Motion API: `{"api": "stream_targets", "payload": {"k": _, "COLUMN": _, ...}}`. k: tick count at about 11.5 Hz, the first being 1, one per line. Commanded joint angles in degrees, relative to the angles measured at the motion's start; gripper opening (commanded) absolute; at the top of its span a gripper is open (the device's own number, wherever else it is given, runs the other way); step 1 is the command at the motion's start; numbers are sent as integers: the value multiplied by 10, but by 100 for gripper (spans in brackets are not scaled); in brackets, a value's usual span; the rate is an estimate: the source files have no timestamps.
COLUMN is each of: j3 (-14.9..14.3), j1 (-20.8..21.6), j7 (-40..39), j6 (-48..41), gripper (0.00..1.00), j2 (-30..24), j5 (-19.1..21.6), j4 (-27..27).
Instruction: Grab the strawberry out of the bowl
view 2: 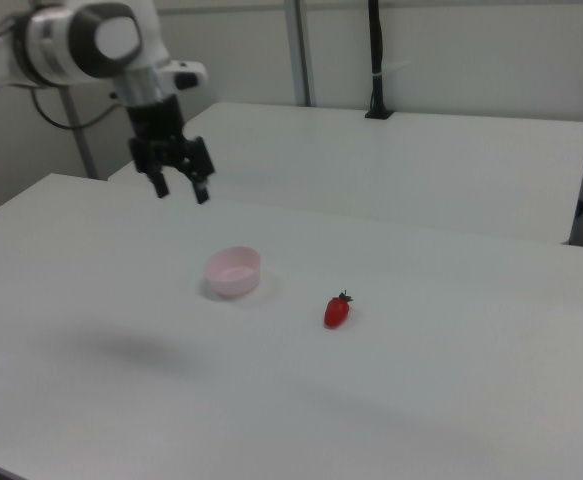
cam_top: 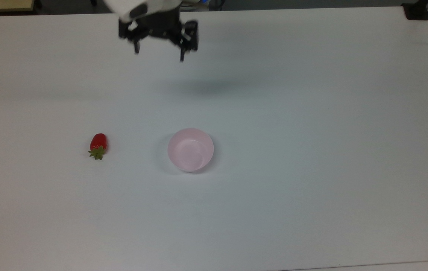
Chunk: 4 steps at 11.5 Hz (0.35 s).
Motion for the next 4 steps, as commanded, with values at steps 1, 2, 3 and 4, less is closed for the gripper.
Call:
{"api": "stream_targets", "payload": {"k": 1, "j3": -17, "j1": 26, "j7": 12, "j6": -25, "gripper": 100, "j2": -82, "j5": 6, "j4": -74}}
{"api": "stream_targets", "payload": {"k": 2, "j3": -17, "j1": 24, "j7": 7, "j6": -37, "gripper": 100, "j2": -83, "j5": 6, "j4": -73}}
{"api": "stream_targets", "payload": {"k": 3, "j3": -17, "j1": 23, "j7": 6, "j6": -44, "gripper": 100, "j2": -83, "j5": 6, "j4": -71}}
{"api": "stream_targets", "payload": {"k": 4, "j3": -17, "j1": 22, "j7": 5, "j6": -46, "gripper": 100, "j2": -83, "j5": 6, "j4": -71}}
